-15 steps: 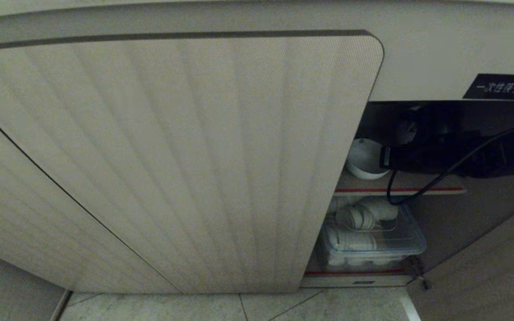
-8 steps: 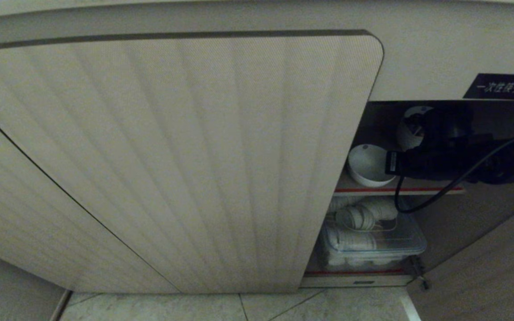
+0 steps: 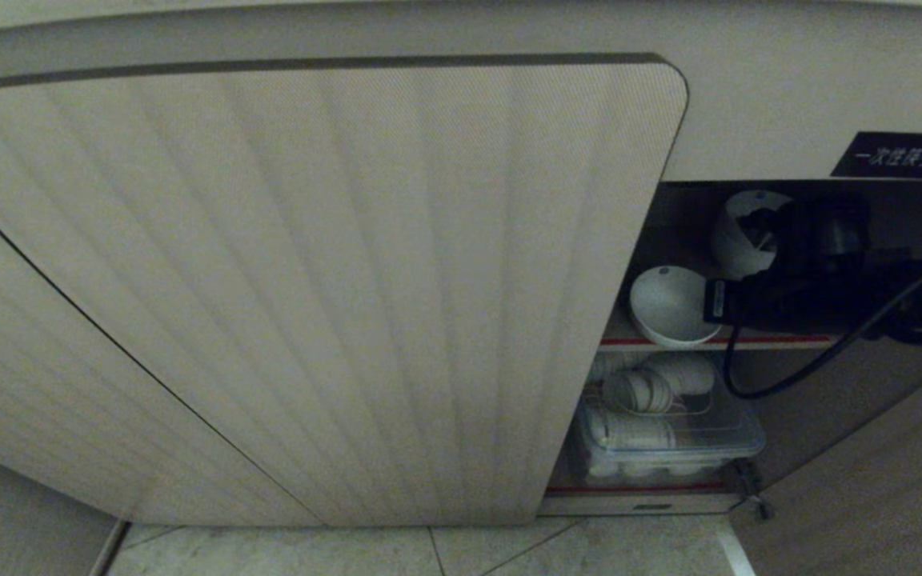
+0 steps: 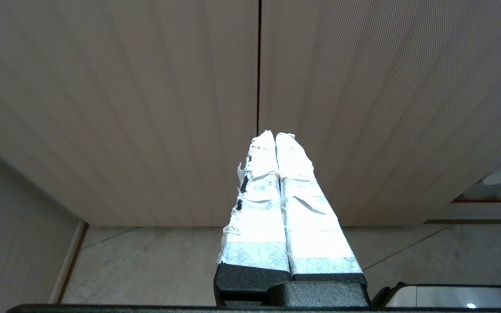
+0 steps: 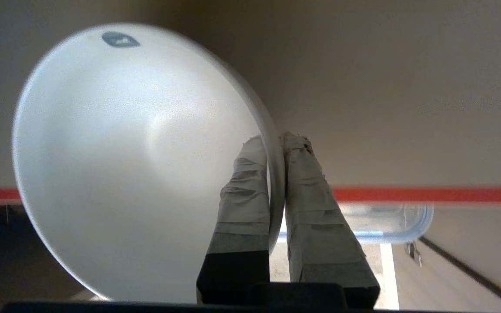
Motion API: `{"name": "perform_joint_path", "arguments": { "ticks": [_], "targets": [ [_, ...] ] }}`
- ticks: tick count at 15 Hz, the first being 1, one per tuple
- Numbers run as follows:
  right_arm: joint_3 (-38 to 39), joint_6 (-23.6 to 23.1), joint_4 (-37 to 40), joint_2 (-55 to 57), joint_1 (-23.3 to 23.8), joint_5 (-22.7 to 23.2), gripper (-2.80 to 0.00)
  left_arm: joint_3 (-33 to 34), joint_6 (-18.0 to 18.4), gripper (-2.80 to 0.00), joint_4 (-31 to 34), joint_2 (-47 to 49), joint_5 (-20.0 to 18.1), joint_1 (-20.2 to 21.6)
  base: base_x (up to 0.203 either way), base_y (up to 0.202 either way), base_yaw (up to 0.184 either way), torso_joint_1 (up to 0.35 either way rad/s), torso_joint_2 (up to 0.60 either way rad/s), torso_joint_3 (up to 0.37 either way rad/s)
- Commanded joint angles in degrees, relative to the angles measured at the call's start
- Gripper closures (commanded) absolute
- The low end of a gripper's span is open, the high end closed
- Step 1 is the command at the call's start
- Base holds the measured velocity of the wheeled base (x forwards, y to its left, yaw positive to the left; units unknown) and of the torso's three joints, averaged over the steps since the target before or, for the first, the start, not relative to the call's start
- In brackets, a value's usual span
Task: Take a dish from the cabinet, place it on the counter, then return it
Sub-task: Take the bowl from the cabinet
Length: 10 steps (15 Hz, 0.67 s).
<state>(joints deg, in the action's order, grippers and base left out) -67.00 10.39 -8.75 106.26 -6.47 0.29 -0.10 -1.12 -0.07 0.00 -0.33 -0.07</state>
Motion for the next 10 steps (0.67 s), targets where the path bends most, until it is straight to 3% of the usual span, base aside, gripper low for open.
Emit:
{"name": "perform_joint_path", "arguments": {
  "ticks": [1, 10],
  "targets": [
    [2.66, 0.01, -0.83, -1.96, -0.08, 0.06, 0.0, 0.01, -0.02, 0.0, -0.01, 0.0, -0.02, -0.01, 0.0, 0.0, 0.0, 0.0, 0.0, 0.0],
    [5.19, 0.07, -0.83, -3.78, -0.12, 0.15, 0.0, 0.01, -0.02, 0.0, -0.01, 0.0, 0.04, 0.07, 0.0, 0.0, 0.0, 0.0, 0.0, 0.0]
  ]
}}
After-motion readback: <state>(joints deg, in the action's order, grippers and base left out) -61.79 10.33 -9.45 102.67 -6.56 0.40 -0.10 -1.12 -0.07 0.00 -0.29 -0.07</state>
